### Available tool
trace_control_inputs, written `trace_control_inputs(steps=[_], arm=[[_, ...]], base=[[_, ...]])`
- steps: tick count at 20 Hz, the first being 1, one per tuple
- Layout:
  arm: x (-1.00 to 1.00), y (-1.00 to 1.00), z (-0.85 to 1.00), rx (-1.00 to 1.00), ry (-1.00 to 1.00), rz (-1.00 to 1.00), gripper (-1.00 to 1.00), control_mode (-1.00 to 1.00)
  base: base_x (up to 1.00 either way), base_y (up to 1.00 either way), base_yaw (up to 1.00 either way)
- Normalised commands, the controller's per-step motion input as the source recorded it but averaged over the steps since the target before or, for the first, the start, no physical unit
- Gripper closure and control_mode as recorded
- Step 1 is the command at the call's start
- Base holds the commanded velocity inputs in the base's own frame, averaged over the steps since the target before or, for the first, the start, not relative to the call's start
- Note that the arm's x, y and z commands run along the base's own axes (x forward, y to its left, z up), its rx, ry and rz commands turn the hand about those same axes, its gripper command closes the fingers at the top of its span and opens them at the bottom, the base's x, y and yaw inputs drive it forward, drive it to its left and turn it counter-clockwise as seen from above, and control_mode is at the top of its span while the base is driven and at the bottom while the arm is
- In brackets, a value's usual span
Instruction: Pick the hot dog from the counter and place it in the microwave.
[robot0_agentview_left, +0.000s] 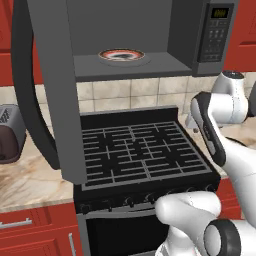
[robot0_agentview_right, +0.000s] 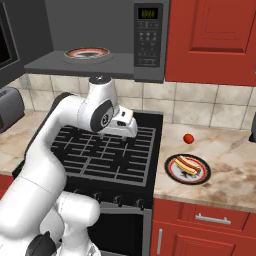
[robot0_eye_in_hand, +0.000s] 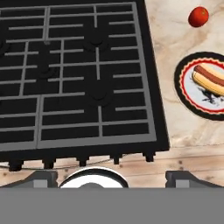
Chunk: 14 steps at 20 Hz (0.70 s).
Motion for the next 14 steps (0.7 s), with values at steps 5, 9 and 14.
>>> trace_control_inputs(steps=[5, 9, 14], arm=[[0.04, -1.00, -0.49, -0.03, 0.11, 0.04, -1.00, -1.00], [0.55, -1.00, -0.35, -0.02, 0.19, 0.14, -1.00, -1.00], [0.64, -0.92, -0.37, -0.01, 0.25, 0.16, -1.00, -1.00]], base=[[0.00, 0.00, 0.00], [0.00, 0.00, 0.00], [0.00, 0.00, 0.00]])
